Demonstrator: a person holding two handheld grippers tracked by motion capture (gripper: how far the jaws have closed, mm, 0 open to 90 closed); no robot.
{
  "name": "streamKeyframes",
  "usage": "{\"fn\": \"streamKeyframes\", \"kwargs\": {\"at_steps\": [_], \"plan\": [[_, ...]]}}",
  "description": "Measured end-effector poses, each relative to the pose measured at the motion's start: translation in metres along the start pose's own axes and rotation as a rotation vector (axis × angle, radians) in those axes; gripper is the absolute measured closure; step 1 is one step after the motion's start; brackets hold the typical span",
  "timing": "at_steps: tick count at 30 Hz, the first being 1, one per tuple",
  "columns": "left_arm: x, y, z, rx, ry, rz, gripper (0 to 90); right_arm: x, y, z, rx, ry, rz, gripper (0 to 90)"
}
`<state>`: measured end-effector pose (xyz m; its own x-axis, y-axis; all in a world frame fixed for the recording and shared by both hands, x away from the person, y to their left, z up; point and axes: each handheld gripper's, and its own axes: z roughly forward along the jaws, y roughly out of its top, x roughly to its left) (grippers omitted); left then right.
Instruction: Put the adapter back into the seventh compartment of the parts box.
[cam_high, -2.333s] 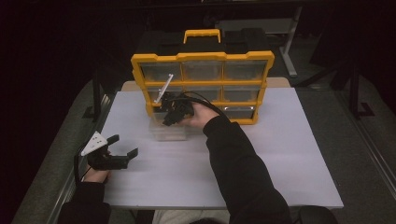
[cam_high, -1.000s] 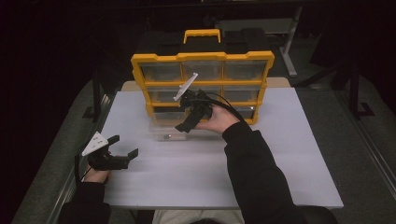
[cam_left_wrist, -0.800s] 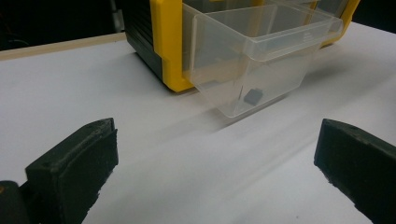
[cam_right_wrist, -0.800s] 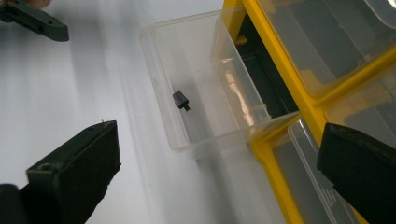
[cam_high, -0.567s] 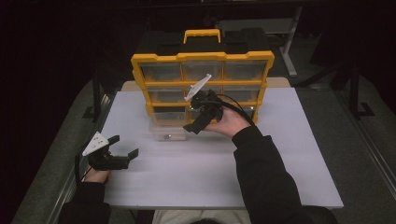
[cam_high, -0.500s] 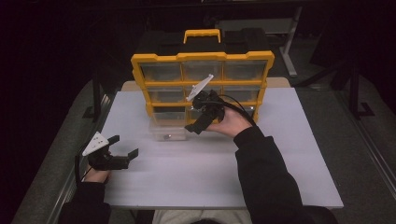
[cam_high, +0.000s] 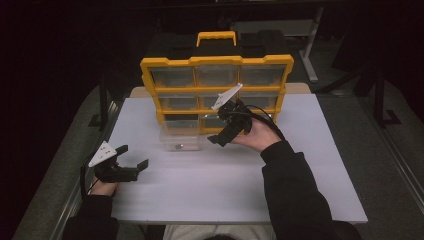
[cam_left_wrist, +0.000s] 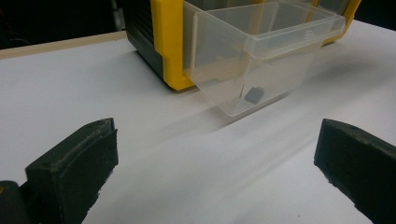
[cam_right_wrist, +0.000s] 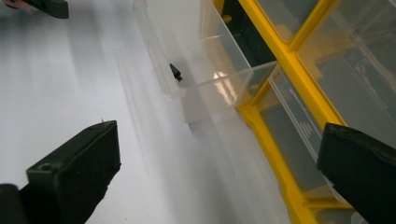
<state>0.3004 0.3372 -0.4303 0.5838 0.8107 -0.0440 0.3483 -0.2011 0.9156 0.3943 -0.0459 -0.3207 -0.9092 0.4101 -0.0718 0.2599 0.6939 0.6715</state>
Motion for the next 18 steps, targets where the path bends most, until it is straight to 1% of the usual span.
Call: {"fn": "streamKeyframes", "kwargs": {"at_steps": [10, 18], "plan": [[0.000, 0.000, 0.000, 0.003, 0.000, 0.001, 0.0, -0.001, -0.021, -0.010, -0.019, -0.017, 0.012, 0.0], [0.000, 0.000, 0.000, 0.004, 0.001, 0.000, 0.0, -0.004, -0.038, -0.017, -0.031, -0.027, 0.038, 0.0]]}}
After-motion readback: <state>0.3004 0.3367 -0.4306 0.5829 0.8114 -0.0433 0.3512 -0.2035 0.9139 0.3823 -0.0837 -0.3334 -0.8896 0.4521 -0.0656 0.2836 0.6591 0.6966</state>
